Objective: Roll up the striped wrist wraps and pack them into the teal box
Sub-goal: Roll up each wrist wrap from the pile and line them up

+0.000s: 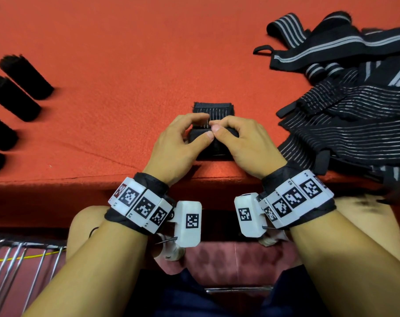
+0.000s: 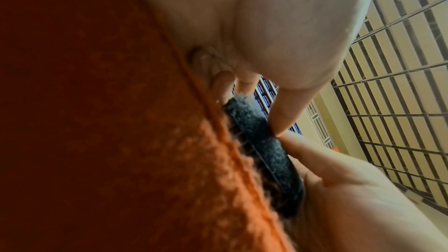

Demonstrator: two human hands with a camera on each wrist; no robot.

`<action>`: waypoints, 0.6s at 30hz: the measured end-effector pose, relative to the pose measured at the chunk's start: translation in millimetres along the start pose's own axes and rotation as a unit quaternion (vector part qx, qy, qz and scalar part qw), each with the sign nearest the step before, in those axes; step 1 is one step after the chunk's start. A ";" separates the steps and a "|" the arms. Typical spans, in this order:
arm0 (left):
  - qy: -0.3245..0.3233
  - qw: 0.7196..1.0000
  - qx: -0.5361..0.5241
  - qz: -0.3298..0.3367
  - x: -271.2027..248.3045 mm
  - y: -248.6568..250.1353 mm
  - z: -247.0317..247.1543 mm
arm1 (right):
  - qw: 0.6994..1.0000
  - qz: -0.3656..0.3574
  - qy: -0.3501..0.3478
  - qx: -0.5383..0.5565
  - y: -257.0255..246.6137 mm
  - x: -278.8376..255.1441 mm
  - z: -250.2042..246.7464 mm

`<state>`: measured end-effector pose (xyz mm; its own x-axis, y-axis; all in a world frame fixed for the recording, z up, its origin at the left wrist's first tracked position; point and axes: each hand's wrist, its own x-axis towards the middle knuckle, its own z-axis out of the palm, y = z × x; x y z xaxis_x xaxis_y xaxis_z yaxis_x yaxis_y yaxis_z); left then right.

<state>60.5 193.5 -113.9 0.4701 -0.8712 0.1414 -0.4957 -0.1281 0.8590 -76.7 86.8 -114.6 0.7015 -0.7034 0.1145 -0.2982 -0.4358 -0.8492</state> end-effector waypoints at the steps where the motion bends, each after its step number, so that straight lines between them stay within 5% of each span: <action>1: -0.004 1.000 -0.001 0.004 0.1 -0.3 -0.4 | 1.000 0.000 0.001 -0.002 -0.4 -0.3 0.0; 5: -0.026 1.000 -0.010 -0.002 1.2 -1.1 -0.3 | 1.000 -0.012 -0.007 -0.008 -1.7 -1.9 0.3; 13: 0.030 0.999 -0.009 -0.013 6.1 -4.7 2.9 | 0.994 -0.108 -0.003 0.031 8.4 -6.8 -6.1; 18: 0.018 0.999 -0.017 -0.020 3.4 -0.3 1.7 | 0.996 -0.070 0.033 0.041 8.7 -3.5 -1.8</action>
<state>61.0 189.8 -114.5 0.5160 -0.8477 0.1233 -0.4507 -0.1462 0.8806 -82.9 84.4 -121.6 0.6870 -0.6761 0.2661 -0.1449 -0.4864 -0.8616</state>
